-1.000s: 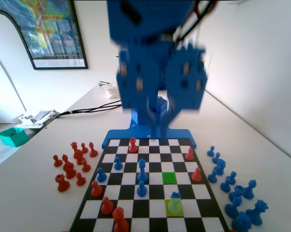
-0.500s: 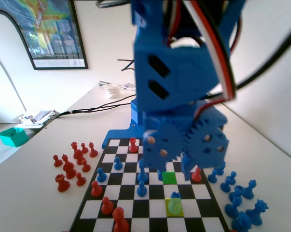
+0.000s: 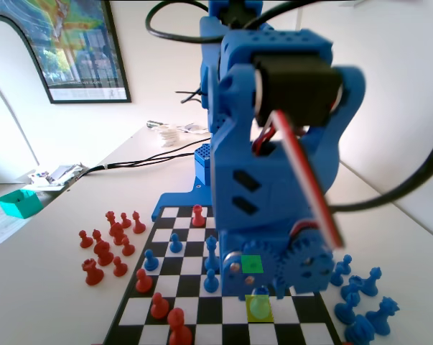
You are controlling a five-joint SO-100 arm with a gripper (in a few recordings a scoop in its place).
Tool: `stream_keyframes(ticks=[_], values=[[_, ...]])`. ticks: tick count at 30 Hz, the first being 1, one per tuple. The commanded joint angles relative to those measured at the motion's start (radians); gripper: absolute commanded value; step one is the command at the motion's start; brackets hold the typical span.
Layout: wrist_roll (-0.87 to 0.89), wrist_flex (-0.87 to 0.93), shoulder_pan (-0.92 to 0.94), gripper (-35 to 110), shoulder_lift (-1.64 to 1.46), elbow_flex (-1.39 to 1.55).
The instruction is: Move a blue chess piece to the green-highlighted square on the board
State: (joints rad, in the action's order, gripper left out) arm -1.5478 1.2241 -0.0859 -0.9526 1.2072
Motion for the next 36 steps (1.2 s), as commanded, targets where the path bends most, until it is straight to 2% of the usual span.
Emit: stream_keyframes(ticks=[1, 36], values=[[-0.023, -0.026, -0.032, 16, -0.029, 0.009], [-0.081, -0.104, -0.015, 12, 0.003, 0.074]])
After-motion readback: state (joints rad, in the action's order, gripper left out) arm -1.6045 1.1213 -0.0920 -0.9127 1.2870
